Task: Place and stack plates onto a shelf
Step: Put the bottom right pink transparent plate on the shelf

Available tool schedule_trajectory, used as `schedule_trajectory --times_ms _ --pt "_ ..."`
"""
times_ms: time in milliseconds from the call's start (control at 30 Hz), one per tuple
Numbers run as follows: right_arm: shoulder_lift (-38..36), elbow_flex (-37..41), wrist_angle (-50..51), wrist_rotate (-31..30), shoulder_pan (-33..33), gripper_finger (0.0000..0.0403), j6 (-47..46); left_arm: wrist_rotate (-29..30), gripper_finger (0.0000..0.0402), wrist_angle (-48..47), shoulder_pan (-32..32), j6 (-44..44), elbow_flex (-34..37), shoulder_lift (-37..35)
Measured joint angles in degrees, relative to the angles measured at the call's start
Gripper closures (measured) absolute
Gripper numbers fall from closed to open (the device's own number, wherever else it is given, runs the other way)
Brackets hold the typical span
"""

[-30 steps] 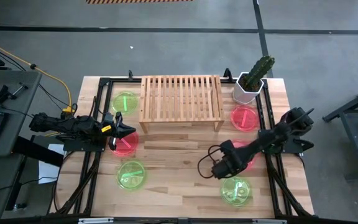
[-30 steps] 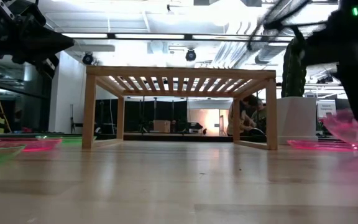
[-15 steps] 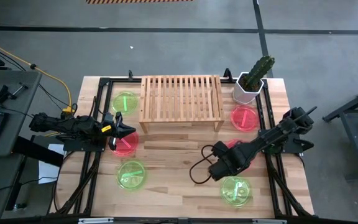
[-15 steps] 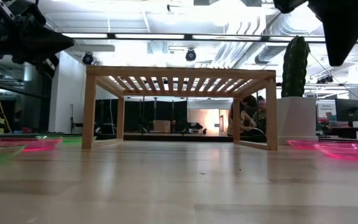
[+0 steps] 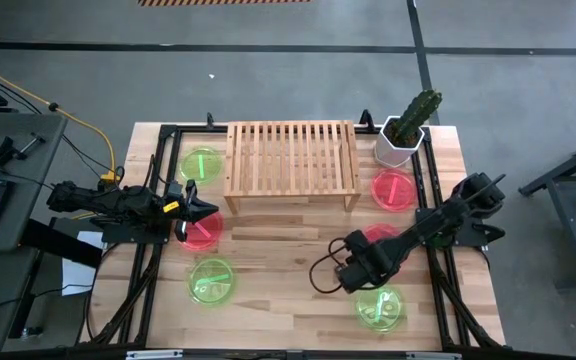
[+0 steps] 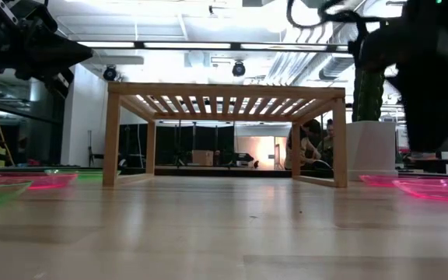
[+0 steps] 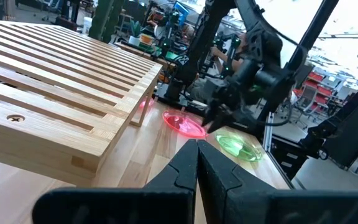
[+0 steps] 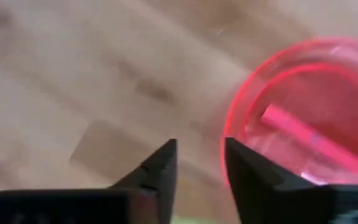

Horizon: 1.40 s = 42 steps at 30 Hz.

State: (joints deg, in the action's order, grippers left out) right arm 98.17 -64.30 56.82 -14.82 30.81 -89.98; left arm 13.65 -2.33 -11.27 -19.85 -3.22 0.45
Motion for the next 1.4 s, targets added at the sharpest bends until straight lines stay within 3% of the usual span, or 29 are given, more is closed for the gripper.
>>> schedule_trajectory --times_ms 133,300,567,1033,1233,1400 --pt "0.00 2.27 0.04 -5.92 -0.13 0.0229 -3.34 0.00 0.0401 0.00 -0.02 0.01 0.00 0.02" --pt "0.00 6.48 -2.53 -8.88 -0.17 0.0220 -7.73 0.00 0.0401 0.01 -0.01 0.01 0.00 0.02" --pt "0.02 11.78 -6.85 -9.63 -0.45 0.0220 -12.01 0.00 0.0401 0.00 0.00 0.00 0.00 0.01" --pt "4.73 11.36 -7.87 -7.12 -0.50 0.0221 -10.90 0.00 0.0401 -0.01 0.00 0.01 0.00 0.02" --pt "5.56 8.85 -4.66 -7.20 -0.63 0.0260 -13.05 0.00 0.0401 0.00 0.00 -0.01 0.00 0.00" --pt "5.57 8.62 -4.14 -6.55 -1.33 0.0350 -11.61 0.00 0.0401 0.00 -0.02 0.01 0.00 0.00"
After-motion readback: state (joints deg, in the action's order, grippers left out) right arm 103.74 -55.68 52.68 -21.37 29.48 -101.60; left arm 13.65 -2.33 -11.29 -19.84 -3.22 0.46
